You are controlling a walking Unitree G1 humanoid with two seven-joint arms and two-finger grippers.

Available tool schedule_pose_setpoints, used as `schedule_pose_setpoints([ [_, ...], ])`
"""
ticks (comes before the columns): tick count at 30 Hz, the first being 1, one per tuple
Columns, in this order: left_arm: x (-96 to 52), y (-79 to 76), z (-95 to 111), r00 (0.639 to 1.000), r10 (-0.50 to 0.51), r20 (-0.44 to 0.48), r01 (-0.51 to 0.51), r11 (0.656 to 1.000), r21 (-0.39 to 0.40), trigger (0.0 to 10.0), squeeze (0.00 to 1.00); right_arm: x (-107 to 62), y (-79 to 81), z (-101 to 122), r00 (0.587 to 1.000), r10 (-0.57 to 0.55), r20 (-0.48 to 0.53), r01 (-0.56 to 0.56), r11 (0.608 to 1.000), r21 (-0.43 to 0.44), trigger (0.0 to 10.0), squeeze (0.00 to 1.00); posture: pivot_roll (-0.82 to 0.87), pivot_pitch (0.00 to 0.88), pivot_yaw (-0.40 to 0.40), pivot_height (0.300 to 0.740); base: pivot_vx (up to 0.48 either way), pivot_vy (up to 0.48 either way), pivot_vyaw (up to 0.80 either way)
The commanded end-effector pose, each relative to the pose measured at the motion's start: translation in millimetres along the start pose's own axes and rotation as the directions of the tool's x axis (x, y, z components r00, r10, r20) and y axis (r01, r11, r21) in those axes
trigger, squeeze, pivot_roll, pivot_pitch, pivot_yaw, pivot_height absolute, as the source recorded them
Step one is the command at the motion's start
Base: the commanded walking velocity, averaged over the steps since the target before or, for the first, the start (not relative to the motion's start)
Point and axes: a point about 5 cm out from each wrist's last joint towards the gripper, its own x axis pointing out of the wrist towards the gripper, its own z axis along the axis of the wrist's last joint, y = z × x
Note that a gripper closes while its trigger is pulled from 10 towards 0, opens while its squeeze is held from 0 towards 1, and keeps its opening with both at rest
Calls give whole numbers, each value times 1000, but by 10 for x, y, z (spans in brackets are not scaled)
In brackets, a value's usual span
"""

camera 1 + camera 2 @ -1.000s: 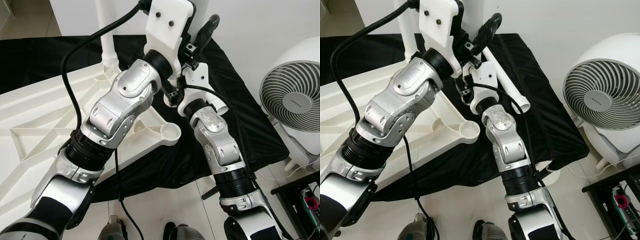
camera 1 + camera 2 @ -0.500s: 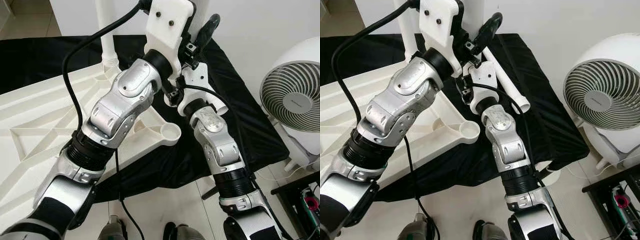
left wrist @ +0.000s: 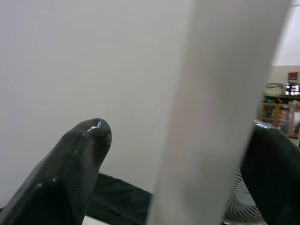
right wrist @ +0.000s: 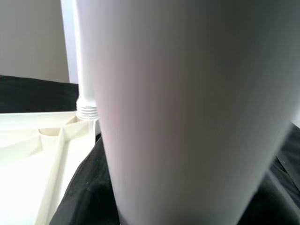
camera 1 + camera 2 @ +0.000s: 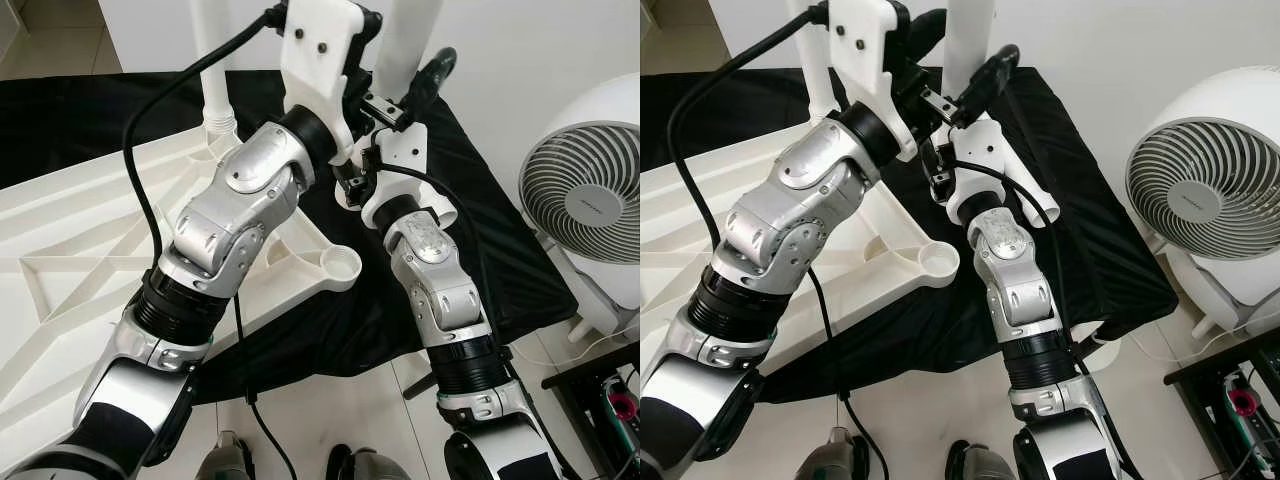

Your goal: Building children table

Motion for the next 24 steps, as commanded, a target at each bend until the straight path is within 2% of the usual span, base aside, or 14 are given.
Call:
schedule_pose_setpoints([
  [1, -61, 82, 13, 1000, 0, 0, 0, 999, -51, 10000, 353, -51, -119, -16, 998, -64, 5, 64, 998, 15, 10000, 0, 98, 109, -64, 740, 0, 0, 0],
  [2, -80, 123, 4, 1000, 12, -5, -12, 998, -69, 10000, 353, -61, -139, -22, 997, -76, 6, 76, 997, 15, 10000, 0, 98, 109, -64, 740, 0, 0, 0],
  [3, -98, 157, -10, 1000, 24, -14, -25, 997, -78, 10000, 137, -69, -152, -27, 996, -84, 3, 84, 996, 18, 10000, 0, 95, 109, -63, 740, 0, 0, 0],
  [4, -98, 157, -10, 1000, 24, -14, -25, 997, -78, 10000, 137, -69, -152, -27, 996, -84, 3, 84, 996, 18, 10000, 0, 95, 109, -63, 740, 0, 0, 0],
  [5, -117, 190, -36, 999, 38, -29, -40, 995, -93, 10000, 0, -77, -165, -30, 996, -92, 2, 92, 995, 24, 10000, 0, 95, 109, -63, 740, 0, 0, 0],
  [9, -194, 312, -120, 993, 85, -78, -96, 983, -157, 10000, 0, -117, -236, -51, 991, -135, 2, 135, 991, 24, 10000, 0, 93, 110, -63, 740, 0, 0, 0],
  [12, -214, 345, -142, 991, 92, -100, -109, 977, -182, 10000, 0, -131, -280, -70, 987, -161, -5, 161, 987, 20, 10000, 0, 94, 113, -64, 740, 0, 0, 0],
  [16, -238, 370, -178, 987, 93, -131, -119, 971, -206, 10000, 0, -141, -324, -89, 983, -183, -11, 183, 983, -6, 10000, 0, 95, 117, -63, 740, 0, 0, 0],
  [18, -275, 429, -278, 972, 123, -201, -167, 963, -214, 10000, 0, -160, -356, -112, 982, -188, -13, 188, 982, -31, 10000, 0, 98, 122, -64, 740, 0, 0, 0],
  [20, -292, 451, -311, 966, 138, -219, -185, 959, -213, 10000, 0, -172, -361, -121, 983, -183, -12, 183, 983, -35, 10000, 0, 100, 125, -65, 740, 0, 0, 0],
  [21, -357, 550, -447, 936, 221, -274, -291, 924, -248, 10000, 0, -209, -362, -157, 986, -167, -19, 167, 986, -14, 10000, 0, 98, 130, -66, 740, 0, 0, 0],
  [22, -389, 587, -509, 919, 254, -302, -337, 903, -265, 10000, 0, -223, -360, -169, 987, -161, -22, 161, 987, -5, 10000, 0, 98, 130, -66, 740, 0, 0, 0],
  [23, -389, 587, -509, 919, 254, -302, -337, 903, -265, 10000, 0, -223, -360, -169, 987, -161, -22, 161, 987, -5, 10000, 0, 98, 130, -66, 740, 0, 0, 0],
  [24, -436, 637, -567, 895, 307, -324, -394, 885, -248, 10000, 0, -237, -351, -180, 988, -151, -26, 152, 988, 12, 10000, 0, 99, 131, -66, 740, 0, 0, 0],
])
